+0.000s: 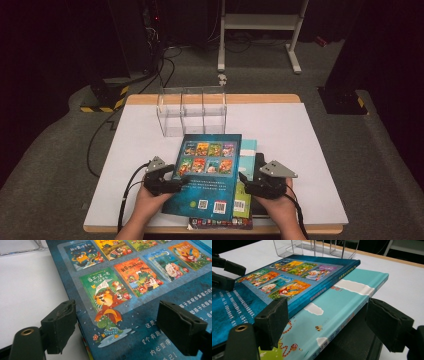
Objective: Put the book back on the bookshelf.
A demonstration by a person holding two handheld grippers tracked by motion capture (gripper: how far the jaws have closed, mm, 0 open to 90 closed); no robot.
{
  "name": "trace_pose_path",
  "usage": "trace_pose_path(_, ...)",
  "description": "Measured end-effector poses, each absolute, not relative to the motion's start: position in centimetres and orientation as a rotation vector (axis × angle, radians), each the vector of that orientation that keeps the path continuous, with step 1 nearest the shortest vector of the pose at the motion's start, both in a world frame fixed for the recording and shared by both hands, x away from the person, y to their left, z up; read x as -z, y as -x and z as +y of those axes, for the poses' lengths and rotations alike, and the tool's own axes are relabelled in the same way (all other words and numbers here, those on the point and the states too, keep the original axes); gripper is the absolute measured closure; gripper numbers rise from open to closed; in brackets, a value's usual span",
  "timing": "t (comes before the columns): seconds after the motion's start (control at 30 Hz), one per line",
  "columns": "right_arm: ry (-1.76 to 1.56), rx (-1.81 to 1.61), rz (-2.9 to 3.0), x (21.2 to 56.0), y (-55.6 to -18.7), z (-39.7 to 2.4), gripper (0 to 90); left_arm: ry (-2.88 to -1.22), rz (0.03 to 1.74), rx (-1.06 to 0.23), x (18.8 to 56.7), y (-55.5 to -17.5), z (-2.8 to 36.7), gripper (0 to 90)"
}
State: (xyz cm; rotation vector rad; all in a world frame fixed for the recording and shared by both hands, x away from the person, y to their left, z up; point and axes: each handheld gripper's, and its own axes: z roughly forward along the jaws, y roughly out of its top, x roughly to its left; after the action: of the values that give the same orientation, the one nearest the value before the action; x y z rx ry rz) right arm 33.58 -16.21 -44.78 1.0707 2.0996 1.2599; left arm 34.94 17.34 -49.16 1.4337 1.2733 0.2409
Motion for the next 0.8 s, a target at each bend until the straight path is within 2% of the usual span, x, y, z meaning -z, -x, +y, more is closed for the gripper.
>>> trace_pose_path(0.37,-1.081,-1.249,2.114,44.9,-33.6,-15.9,15.1,-1.441,1.280,-0.244,49.0,-34.8,17.2,18.1)
trace_pose_path(0.8,-1.108,-1.273,2.118,44.7,-33.5,-16.0,16.9,-1.469,1.221,-0.216,48.7,-33.8,15.9,20.2)
